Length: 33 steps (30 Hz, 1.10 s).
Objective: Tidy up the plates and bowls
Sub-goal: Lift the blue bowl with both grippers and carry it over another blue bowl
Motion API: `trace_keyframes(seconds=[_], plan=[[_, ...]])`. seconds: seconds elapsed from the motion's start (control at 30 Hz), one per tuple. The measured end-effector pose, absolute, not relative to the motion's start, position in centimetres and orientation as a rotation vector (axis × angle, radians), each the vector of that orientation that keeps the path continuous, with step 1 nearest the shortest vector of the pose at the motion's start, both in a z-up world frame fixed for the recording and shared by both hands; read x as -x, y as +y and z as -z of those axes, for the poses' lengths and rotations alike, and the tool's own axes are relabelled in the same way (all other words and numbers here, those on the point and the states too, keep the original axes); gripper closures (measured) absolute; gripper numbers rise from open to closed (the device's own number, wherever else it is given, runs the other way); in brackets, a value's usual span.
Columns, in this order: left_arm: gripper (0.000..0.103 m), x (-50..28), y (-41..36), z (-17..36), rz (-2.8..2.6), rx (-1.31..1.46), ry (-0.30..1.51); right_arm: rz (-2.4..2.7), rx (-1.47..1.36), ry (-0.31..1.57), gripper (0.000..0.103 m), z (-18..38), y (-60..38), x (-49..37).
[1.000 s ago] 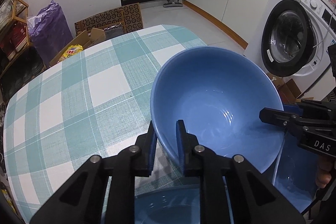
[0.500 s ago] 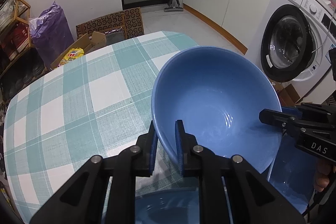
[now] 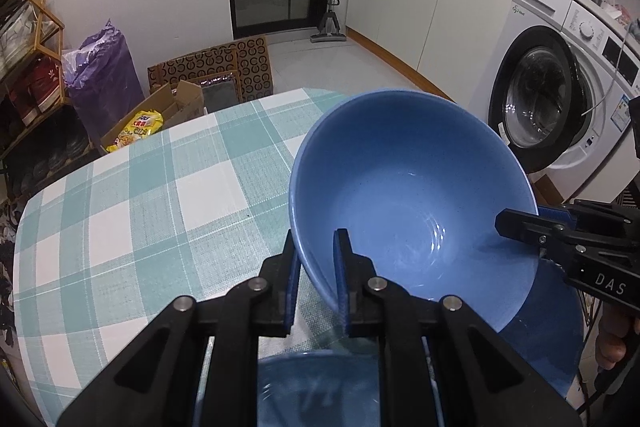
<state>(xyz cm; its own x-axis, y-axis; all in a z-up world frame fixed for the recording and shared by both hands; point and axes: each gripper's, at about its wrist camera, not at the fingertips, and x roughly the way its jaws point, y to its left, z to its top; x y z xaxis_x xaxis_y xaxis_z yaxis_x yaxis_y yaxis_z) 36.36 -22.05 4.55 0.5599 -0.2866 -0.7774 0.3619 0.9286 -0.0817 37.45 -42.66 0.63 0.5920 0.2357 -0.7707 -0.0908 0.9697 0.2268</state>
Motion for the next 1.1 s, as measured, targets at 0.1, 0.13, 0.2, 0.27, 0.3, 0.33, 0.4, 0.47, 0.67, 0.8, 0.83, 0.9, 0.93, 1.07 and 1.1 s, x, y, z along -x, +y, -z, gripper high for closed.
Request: trace_keyframes(seconds=[0.1, 0.13, 0.2, 0.27, 0.3, 0.33, 0.4, 0.47, 0.67, 0.8, 0.83, 0.9, 0.93, 1.07, 1.1], plan=[[0.089, -35.8, -21.9, -5.4, 0.383, -0.087, 0.882, -0.192, -0.166, 0.9, 0.083, -1.7, -42.8, -36.6], [0.089, -35.5, -21.9, -5.7, 0.383, -0.087, 0.875, -0.192, -0.163, 0.896, 0.083, -2.1, -42.8, -36.3], [0.089, -35.2, -21.9, -6.2, 0.383, -0.088, 0.866, -0.194, -0.158, 0.886, 0.083, -2.8, -42.8, -35.9], [0.089, -34.7, -21.8, -6.7, 0.383, -0.088, 0.857, -0.195, -0.157, 0.874, 0.083, -3.4, -42.7, -35.3], [0.089, -34.5, -21.8, -6.9, 0.382, -0.088, 0.852, -0.196, -0.156, 0.869, 0.083, -3.8, -42.7, -35.1], [0.089, -34.4, -21.7, -7.1, 0.382, -0.087, 0.848, -0.197, -0.156, 0.864, 0.083, -4.2, -42.7, -34.7], [0.089, -34.0, -21.5, -7.5, 0.382, -0.08, 0.84, -0.199, -0.147, 0.855, 0.083, -4.8, -42.6, -34.1], [0.089, -33.6, -21.3, -7.9, 0.38, -0.077, 0.834, -0.202, -0.142, 0.847, 0.083, -5.5, -42.5, -33.5], [0.089, -32.5, -20.8, -8.9, 0.376, -0.078, 0.81, -0.21, -0.132, 0.825, 0.083, -6.9, -42.0, -32.2], [0.089, -31.6, -20.1, -9.6, 0.372, -0.069, 0.796, -0.219, -0.124, 0.817, 0.083, -7.6, -41.6, -31.1], [0.089, -31.4, -19.9, -9.7, 0.37, -0.069, 0.793, -0.223, -0.121, 0.811, 0.083, -7.9, -41.5, -30.7], [0.089, -30.9, -19.7, -10.0, 0.366, -0.067, 0.788, -0.229, -0.119, 0.808, 0.083, -8.1, -41.3, -30.3], [0.089, -30.7, -19.5, -10.1, 0.363, -0.065, 0.784, -0.234, -0.118, 0.804, 0.083, -8.3, -41.2, -29.9], [0.089, -29.5, -18.7, -10.5, 0.355, -0.057, 0.769, -0.249, -0.105, 0.796, 0.083, -8.8, -40.6, -29.2], [0.089, -29.3, -18.6, -10.6, 0.352, -0.06, 0.767, -0.253, -0.099, 0.791, 0.083, -9.0, -40.4, -28.8]])
